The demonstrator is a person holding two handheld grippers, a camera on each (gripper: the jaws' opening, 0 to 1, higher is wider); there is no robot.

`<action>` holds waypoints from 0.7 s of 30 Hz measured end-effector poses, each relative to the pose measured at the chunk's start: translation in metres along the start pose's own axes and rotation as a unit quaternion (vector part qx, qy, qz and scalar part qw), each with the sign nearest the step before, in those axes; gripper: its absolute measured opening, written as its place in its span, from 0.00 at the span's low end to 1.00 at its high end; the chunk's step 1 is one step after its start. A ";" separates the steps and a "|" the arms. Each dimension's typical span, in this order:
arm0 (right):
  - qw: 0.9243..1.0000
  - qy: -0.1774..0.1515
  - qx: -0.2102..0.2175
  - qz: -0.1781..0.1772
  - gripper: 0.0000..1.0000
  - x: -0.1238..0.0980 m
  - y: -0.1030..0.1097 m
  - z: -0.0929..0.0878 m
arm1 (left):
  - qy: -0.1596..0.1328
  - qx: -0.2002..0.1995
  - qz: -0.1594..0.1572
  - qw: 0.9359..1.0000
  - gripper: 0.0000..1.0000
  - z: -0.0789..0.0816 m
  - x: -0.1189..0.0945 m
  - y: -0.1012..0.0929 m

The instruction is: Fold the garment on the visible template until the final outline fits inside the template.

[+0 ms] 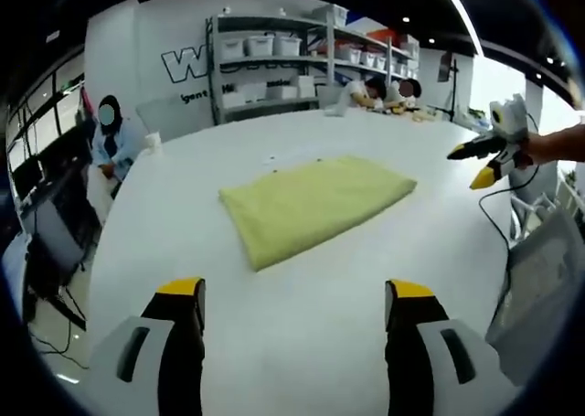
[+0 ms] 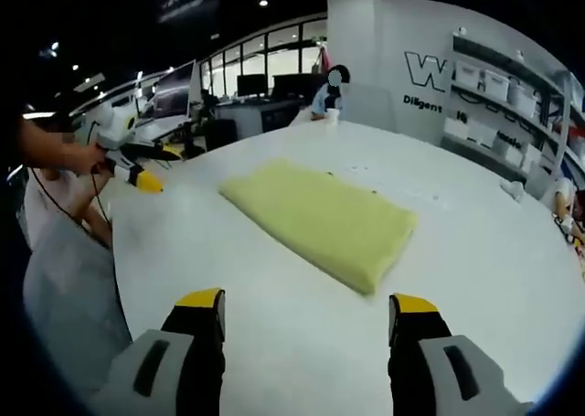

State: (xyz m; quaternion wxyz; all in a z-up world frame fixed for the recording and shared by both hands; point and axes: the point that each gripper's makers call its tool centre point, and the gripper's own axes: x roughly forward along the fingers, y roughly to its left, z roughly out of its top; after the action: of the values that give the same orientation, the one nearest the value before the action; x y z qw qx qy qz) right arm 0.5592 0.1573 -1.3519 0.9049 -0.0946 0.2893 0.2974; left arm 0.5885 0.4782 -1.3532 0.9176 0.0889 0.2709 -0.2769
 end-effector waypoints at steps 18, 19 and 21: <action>0.998 -0.051 0.028 -0.027 0.80 -0.036 0.022 -0.008 | -0.018 -0.012 0.015 1.000 0.84 -0.026 -0.036 -0.032; 0.998 -0.055 0.025 -0.031 0.80 -0.038 0.023 -0.008 | -0.018 -0.008 0.016 1.000 0.84 -0.026 -0.037 -0.034; 0.997 -0.062 0.024 -0.038 0.82 -0.041 0.026 -0.009 | -0.020 0.005 0.020 1.000 0.84 -0.025 -0.039 -0.037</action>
State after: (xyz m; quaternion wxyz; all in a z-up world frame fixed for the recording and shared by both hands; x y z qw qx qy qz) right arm 0.5128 0.1555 -1.3351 0.9338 -0.0647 0.2356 0.2614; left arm 0.5294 0.4727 -1.3535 0.9277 0.0936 0.2492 -0.2619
